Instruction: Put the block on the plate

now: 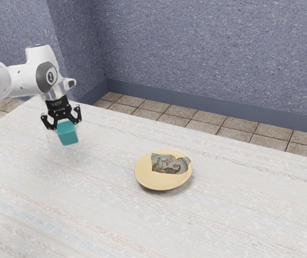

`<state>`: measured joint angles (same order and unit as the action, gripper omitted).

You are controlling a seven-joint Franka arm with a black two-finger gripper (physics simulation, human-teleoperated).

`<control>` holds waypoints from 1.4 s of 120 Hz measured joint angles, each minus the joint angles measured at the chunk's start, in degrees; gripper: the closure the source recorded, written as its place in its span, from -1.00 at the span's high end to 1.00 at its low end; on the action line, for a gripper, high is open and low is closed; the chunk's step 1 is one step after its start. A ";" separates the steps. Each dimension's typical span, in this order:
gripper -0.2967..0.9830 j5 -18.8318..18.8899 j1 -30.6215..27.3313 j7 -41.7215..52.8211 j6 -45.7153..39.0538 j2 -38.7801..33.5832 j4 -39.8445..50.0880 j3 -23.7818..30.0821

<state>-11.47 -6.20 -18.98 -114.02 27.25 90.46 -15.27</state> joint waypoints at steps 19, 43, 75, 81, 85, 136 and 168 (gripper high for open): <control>0.09 -0.01 5.82 0.00 1.01 -1.94 0.00 0.04; 0.09 -0.17 13.33 -0.05 1.62 -2.72 0.08 0.21; 0.08 -0.34 21.04 -0.35 1.83 -3.76 1.56 1.47; 0.08 -0.36 21.43 -0.50 1.62 -4.66 3.08 2.72; 0.08 -0.36 21.55 -0.59 1.48 -5.39 4.18 3.65; 0.08 0.45 22.43 -2.03 0.82 -5.38 3.83 10.80; 0.08 1.73 22.37 -2.63 1.01 1.93 -2.92 10.67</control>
<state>-9.74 16.17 -21.61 -113.01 29.18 87.54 -4.60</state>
